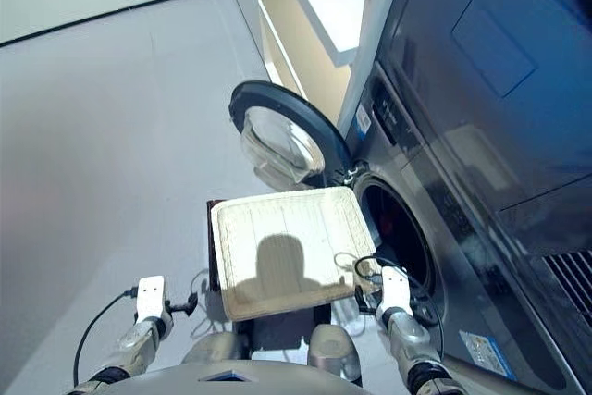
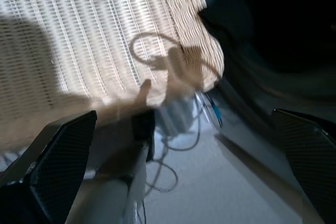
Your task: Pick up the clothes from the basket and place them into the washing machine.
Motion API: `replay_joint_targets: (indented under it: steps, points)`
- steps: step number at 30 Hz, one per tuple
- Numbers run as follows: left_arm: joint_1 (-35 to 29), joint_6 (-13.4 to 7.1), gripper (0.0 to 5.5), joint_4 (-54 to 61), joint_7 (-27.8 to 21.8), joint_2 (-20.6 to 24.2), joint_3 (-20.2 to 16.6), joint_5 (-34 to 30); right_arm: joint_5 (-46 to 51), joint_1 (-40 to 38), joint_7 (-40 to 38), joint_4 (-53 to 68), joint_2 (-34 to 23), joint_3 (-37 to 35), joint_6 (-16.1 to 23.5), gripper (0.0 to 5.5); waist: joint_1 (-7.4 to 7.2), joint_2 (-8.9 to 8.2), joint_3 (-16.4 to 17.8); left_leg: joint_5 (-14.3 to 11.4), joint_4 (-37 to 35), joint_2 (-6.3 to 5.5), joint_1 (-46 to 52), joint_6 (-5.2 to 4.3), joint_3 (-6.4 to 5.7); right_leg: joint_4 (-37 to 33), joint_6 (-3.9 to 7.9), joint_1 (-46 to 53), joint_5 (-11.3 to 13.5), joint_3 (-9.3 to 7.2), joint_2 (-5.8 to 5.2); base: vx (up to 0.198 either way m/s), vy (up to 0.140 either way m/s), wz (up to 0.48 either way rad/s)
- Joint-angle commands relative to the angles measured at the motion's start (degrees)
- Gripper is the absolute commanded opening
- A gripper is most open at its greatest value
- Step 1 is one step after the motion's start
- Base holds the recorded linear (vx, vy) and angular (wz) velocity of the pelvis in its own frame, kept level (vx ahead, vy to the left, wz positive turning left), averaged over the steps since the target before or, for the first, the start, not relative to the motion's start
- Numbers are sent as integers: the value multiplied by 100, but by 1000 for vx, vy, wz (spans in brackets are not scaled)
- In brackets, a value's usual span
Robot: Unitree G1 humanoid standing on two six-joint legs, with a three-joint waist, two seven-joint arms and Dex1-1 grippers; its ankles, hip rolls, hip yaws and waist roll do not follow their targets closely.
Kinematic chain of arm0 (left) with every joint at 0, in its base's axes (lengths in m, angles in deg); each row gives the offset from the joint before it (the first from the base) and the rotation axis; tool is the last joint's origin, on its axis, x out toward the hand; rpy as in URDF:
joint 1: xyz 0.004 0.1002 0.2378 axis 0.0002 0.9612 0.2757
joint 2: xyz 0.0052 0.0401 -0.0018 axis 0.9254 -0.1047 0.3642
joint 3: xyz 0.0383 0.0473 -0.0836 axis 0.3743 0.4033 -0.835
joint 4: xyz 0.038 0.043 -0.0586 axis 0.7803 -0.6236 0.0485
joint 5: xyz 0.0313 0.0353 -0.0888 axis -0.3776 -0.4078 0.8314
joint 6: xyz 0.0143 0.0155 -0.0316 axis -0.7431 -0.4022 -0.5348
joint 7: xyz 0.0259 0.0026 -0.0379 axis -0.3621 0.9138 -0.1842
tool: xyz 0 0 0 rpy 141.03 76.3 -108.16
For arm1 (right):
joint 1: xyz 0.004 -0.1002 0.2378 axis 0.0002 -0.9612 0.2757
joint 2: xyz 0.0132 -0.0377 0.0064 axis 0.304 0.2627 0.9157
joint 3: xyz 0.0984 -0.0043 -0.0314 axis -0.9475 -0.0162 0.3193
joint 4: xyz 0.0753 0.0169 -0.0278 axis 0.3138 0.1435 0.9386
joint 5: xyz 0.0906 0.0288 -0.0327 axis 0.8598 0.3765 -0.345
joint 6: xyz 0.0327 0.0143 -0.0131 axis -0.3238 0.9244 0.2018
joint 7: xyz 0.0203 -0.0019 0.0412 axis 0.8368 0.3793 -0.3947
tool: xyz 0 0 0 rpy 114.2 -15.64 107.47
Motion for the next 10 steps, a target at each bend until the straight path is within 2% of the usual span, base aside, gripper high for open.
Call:
replay_joint_targets:
  steps: [1, 4, 5, 10]
  points:
    - [-173, 10, 550, -307, -78, -41, 83, -229, 181, -50, 78, -269, 82, -198, -2, 550, 115, -98, -235, -44, 2, -161, 119, -193, 89, 348, 574, -60, 48, -77, -371, 50, 3, 34]
    - [-185, 92, 550, -403, -132, -107, 114, -262, 146, -11, 54, -625, 172, -284, -112, 550, 126, -120, -382, -72, 2, -144, 200, -191, 51, 312, 571, 67, 8, -129, -384, 21, 0, 16]
    - [-214, 191, 550, -500, -215, -133, 141, -268, 131, 26, 63, -701, 189, -277, -147, 550, 124, -120, -415, -74, 2, -133, 214, -190, 48, 326, 569, 78, -13, -130, -381, 0, 0, 0]
    - [-232, 149, 550, -423, -156, -95, 279, -583, -37, 49, 83, -649, 204, -179, -198, 550, 124, -130, -505, -108, 2, -119, 295, -193, 51, 292, 551, 183, -55, -141, -374, 0, 0, 0]
